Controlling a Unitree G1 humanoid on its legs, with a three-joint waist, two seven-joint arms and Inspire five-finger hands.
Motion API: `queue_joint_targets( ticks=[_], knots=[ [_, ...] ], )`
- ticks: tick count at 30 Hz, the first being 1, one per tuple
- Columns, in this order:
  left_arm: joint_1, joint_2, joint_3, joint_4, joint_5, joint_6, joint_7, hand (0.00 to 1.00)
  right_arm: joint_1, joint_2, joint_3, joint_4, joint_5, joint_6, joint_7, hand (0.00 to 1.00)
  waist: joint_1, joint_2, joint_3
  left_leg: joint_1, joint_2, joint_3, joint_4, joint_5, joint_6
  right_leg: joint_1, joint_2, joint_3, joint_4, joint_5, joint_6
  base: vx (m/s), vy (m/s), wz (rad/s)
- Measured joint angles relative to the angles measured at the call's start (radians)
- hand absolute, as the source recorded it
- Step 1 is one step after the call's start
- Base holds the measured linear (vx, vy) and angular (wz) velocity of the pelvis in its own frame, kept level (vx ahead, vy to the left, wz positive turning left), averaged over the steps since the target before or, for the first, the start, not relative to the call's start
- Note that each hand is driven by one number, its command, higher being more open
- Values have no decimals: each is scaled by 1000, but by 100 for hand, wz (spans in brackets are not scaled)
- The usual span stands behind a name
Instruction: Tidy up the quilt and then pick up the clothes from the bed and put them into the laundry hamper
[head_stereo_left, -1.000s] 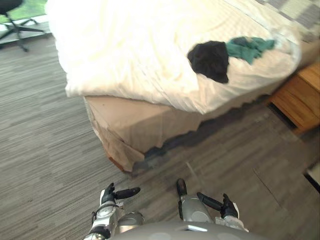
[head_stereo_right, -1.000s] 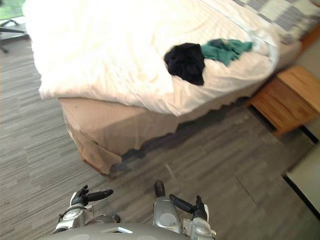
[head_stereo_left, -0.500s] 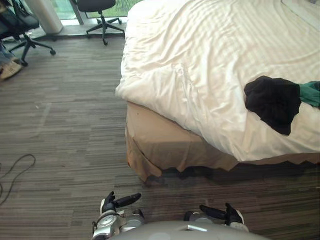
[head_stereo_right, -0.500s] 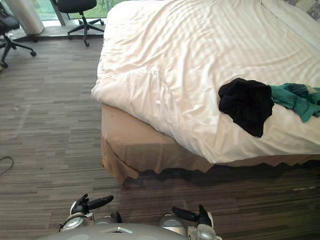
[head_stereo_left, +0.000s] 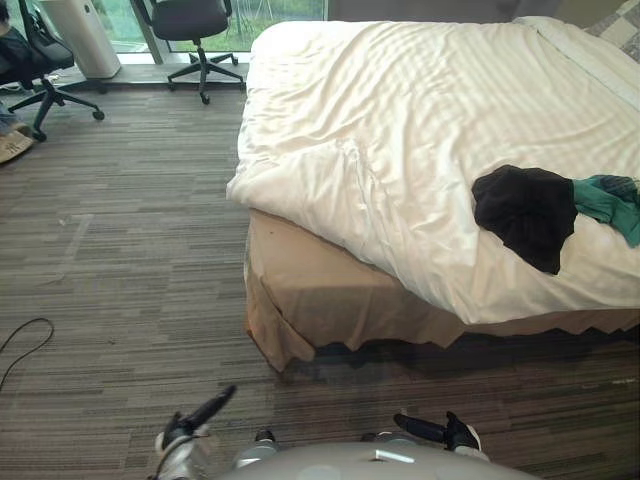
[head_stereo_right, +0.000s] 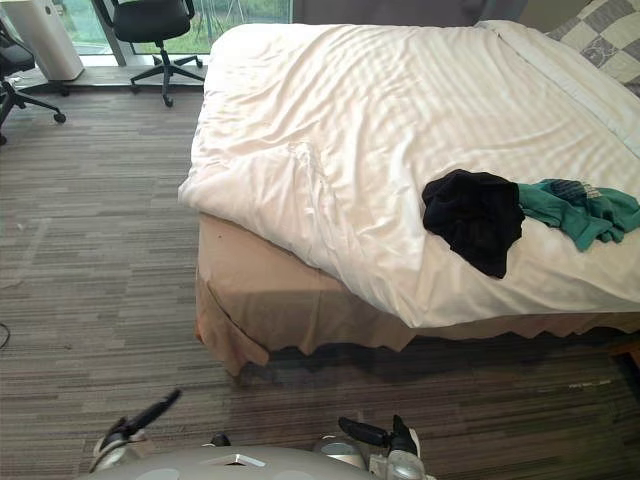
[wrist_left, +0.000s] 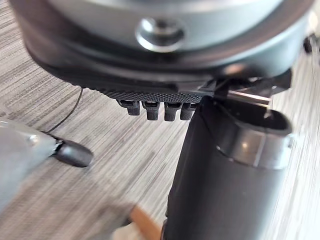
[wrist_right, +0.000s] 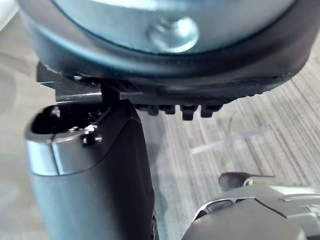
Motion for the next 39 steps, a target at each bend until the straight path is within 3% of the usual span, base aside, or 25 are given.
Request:
queue_joint_targets(
  ticks=[3,9,15,18,21,23,26,29,34,39],
  knots=[
    [-6,75,141,-52,-208,-25,28,100,10,-6,6,4,0,1,7,100,2,10,-15,-16,4,-4,-1,6,2,-18,4,-3,-7,2,5,-150,-12,2],
    [-64,162,317,-183,-489,-113,73,100,45,-7,9,-3,2,1,18,100,11,12,-26,-45,-10,-26,-1,-5,5,-14,0,-9,-35,6,13,-28,22,10],
    [-126,222,294,-421,-531,-196,129,100,67,-1,10,-20,1,2,26,100,40,0,-43,-48,-27,-48,0,-8,6,-1,-7,-25,-40,11,9,121,13,10],
    [-132,243,221,-587,-432,-214,169,100,80,-1,10,-35,2,2,27,100,57,-4,-54,-48,-36,-47,5,-9,7,3,-9,-20,-45,11,9,169,17,9],
    [-123,252,126,-792,-231,-211,206,100,80,-2,9,-36,3,2,29,100,62,-4,-65,-46,-38,-47,5,-9,7,3,-12,-3,-33,12,7,120,17,9],
    [-104,262,43,-909,124,-192,235,100,79,-6,-1,-36,14,1,43,100,62,3,-81,-39,-28,-34,5,-9,7,2,-11,19,-29,22,-7,87,8,-8],
    [-104,290,-61,-964,405,-168,243,100,77,-16,-10,-36,37,-1,66,100,57,22,-89,-19,-24,-4,5,-10,9,-1,-14,52,-14,26,-13,31,1,-26],
    [-116,305,-153,-964,565,-142,232,100,77,-21,-17,-36,41,-4,75,100,45,32,-96,-11,-24,18,5,-12,9,-10,-14,74,-14,27,-13,-22,-32,-29],
    [-127,304,-288,-961,656,-116,204,100,78,-15,-29,-34,41,-5,81,100,4,33,-96,-15,-22,54,5,-12,9,-43,-13,104,-12,31,-7,-79,-45,-28],
    [-205,304,-383,-950,717,-97,186,100,84,-12,-31,-35,42,-8,83,100,-4,33,-96,-29,-22,64,4,-11,10,-73,-13,123,-11,37,4,-137,-31,-18]
  ],
)
